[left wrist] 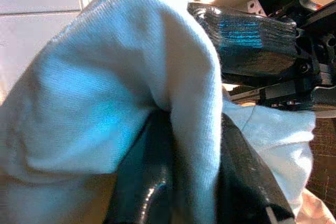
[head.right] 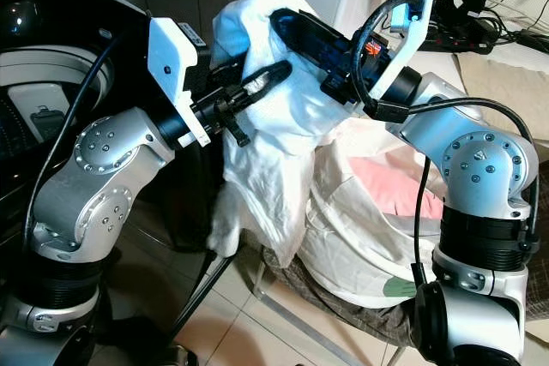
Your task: Clothes washing
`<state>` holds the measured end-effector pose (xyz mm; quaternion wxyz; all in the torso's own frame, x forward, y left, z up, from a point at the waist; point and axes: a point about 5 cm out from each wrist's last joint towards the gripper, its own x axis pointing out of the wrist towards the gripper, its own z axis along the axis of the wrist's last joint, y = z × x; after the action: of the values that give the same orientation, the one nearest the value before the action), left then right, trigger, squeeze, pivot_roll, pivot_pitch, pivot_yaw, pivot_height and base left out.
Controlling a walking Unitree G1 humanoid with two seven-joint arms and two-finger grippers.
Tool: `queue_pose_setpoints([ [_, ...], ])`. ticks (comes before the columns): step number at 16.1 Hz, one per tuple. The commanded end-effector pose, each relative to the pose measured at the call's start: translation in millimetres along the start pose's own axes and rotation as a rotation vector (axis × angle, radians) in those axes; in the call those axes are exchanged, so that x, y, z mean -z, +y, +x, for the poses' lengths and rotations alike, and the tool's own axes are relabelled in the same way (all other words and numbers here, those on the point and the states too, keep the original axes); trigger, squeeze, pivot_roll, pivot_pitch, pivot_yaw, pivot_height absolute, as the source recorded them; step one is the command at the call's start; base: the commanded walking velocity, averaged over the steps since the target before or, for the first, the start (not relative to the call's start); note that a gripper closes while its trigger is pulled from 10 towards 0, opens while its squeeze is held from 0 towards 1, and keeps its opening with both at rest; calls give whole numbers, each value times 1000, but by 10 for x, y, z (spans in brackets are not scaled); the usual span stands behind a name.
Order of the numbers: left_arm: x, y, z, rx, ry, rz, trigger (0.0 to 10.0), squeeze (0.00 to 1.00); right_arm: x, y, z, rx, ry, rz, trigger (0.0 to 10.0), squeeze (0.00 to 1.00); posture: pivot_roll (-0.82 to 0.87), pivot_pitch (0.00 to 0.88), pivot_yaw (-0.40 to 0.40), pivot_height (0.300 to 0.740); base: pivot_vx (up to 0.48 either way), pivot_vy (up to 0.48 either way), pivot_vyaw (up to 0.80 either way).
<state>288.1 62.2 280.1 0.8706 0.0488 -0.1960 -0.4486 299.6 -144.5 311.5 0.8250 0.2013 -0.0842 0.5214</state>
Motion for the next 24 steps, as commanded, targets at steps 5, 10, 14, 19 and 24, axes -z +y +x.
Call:
queue_pose_setpoints([
  [5, 33, 63, -3, -20, 27, 33, 0, 0, -47, 80, 45, -35, -14, -28, 0, 0, -1, 0, -85, 740, 0, 0, 0],
  [10, 62, 403, -86, -173, 94, 151, 0, 0, -38, 111, 33, -58, -6, -33, 10000, 1000, -3, 0, -81, 740, 0, 0, 0],
  [14, -387, 1439, -341, -558, 205, 611, 0, 0, 36, 74, 2, 3, 41, -81, 10000, 0, -5, 0, -67, 740, 0, 0, 0],
  [19, -962, 2026, -459, -824, 325, 1130, 0, 0, 210, 144, 8, -4, 113, -117, 10000, 0, -17, 0, -45, 740, 0, 0, 0],
  [24, -193, 2230, -819, -870, 732, 795, 10000, 0, 551, 228, 42, 16, 262, -135, 10000, 0, -32, 0, -29, 740, 0, 0, 0],
])
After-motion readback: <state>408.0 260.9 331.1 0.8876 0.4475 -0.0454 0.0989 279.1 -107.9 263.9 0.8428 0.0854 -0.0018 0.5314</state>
